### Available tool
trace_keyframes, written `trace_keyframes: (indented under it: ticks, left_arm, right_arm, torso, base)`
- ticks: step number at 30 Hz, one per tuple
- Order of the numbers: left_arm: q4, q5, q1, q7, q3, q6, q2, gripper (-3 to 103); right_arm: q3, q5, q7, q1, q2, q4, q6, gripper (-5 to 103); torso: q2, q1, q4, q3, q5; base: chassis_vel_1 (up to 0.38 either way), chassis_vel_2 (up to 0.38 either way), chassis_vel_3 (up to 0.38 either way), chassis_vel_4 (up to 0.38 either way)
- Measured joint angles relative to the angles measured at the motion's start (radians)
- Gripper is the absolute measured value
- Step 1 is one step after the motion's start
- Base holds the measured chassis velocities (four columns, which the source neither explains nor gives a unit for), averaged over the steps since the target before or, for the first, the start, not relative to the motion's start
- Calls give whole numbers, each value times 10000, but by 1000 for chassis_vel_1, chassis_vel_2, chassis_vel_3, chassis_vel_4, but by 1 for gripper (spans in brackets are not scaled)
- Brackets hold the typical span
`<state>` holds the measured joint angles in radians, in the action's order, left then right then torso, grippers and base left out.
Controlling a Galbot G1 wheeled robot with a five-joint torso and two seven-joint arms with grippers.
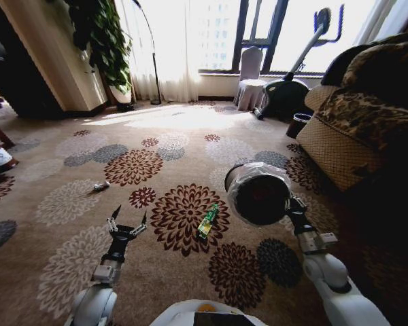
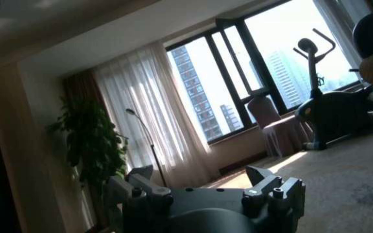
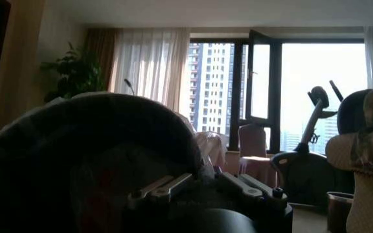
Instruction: Pick up the trash from the ground and place it into the trash bin.
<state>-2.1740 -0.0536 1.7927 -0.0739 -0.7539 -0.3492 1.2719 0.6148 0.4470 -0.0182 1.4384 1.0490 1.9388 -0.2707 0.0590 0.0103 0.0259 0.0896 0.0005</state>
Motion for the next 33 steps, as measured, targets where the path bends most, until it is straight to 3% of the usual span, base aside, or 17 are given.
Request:
trace_keyframes:
  ticks: [8,17,19,20,27,33]
  left_arm:
    - [-107,-5,42,-38,-9,-18,-13,96]
    - [791,2292,-664,283,1695,467,-131,96]
    - [794,2342,-684,279,1751,481,-134,96]
    - [870,2601,-780,296,2012,601,-141,96]
    - [1645,4575,-1564,649,4127,1764,-159,96]
    - [1787,4931,-1702,717,4488,1974,-164,96]
  right_arm:
    - [0,0,0,0,0,0,0,0]
    - [-1,0,0,0,0,0,0,0]
    - [1,0,0,2,0,0,0,0]
    - [0,0,2,2,0,0,0,0]
    - [-2,0,-1,1,0,0,0,0]
    - [-2,0,-1,1,1,0,0,0]
  torso:
    - [0,1,0,2,-6]
    - [-1,3,-2,2,-6]
    - [-1,2,-4,2,-17]
    - [0,0,-2,-1,4]
    - [-1,1,-1,1,-4]
    - [-1,1,-1,1,-2]
  base:
    - [-81,64,78,-65]
    - [-42,35,43,-36]
    - [0,0,0,0]
    - [0,0,0,0]
    - [0,0,0,0]
    - [-18,-24,20,18]
